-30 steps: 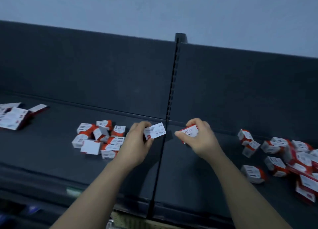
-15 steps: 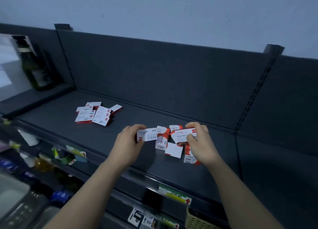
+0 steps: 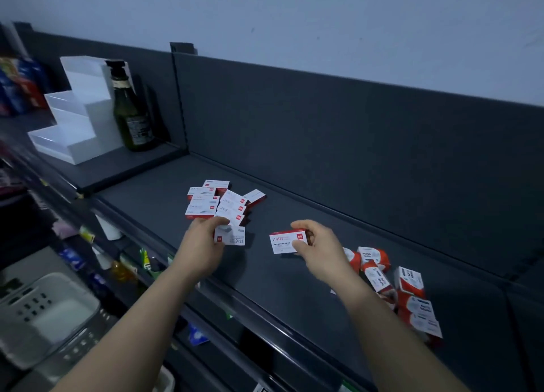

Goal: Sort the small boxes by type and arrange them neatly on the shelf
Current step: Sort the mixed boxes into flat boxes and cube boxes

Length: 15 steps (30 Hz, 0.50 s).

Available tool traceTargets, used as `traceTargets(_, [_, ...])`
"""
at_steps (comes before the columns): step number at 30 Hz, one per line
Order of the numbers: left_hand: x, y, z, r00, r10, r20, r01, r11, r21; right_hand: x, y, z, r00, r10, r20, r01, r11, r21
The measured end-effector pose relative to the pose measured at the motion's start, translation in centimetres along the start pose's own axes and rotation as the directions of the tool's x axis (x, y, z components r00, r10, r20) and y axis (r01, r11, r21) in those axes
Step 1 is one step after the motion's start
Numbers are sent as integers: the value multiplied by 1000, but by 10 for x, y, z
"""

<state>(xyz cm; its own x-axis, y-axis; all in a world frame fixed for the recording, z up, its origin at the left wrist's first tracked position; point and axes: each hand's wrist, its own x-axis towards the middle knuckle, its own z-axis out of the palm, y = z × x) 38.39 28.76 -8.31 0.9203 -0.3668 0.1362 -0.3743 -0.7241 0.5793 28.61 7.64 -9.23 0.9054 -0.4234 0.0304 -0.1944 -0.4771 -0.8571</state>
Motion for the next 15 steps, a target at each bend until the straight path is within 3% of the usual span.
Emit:
traceTargets(6, [25,-26,-6,999,-17,51,17,1000,-3,24,-6,41,998,37,49,-39,998,41])
traceTargets(8, [54,-56,-16,994,-1,107,1,1000,-2,46,-17,80,997,73,7,-73,995,63])
traceTargets(15, [79,-69,-15,985,102,139,-90,992,-89,58,-24,106,986,111,-128,-101,991,82])
